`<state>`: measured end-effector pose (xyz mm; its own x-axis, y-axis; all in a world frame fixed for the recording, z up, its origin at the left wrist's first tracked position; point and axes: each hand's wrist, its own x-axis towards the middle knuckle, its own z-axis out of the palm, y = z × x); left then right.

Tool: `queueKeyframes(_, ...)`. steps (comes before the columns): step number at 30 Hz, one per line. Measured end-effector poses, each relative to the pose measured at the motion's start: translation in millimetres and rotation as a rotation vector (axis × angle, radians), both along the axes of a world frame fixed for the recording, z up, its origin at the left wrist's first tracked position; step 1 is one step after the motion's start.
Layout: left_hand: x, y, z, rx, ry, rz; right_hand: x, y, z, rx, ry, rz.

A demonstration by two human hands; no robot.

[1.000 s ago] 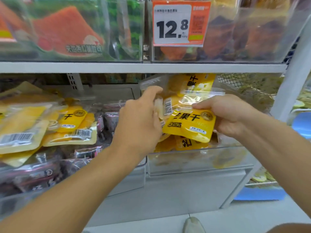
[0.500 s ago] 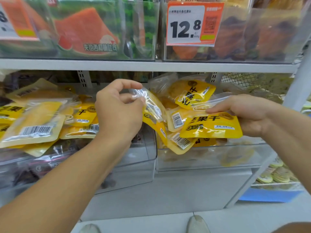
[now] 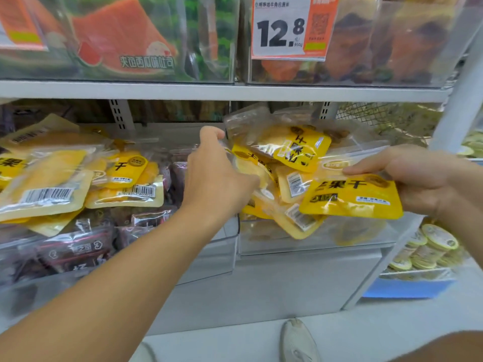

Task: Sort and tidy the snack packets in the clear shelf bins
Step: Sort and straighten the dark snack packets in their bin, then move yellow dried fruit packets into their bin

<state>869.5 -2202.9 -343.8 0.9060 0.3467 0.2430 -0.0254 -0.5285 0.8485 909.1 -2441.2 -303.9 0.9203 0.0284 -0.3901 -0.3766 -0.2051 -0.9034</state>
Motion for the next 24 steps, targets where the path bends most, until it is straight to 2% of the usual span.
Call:
queueKeyframes(2, 6.1, 0.2, 1.3, 0.023, 0.022, 0.002, -4.9, 1.6, -0.6, 0.016, 0.033, 0.047)
queueKeyframes(5, 8.1, -1.3, 1.0, -0.058, 0.001, -0.016, -5.7, 4.9, 0.3, 0.032, 0.058, 0.071)
queueKeyframes(10, 11.2, -0.3, 6.3, -0.373, -0.027, 0.008, -6.9, -0.7, 6.0, 0.135, 0.079, 0.122)
queueKeyframes(14, 13.6, 15.8, 13.1, -0.614, -0.103, 0.096, -4.5, -1.0, 12.6, 0.216, 0.047, 0.073)
queueKeyframes(20, 9.5, 49.1, 20.5, -0.853, -0.172, 0.187, -10.2, 30.7, 12.7, 0.46, 0.101, 0.081)
queueKeyframes(24, 14.7, 78.0, 24.1, -0.923, -0.131, 0.186, -7.1, 60.8, 0.8, 0.563, 0.132, 0.116)
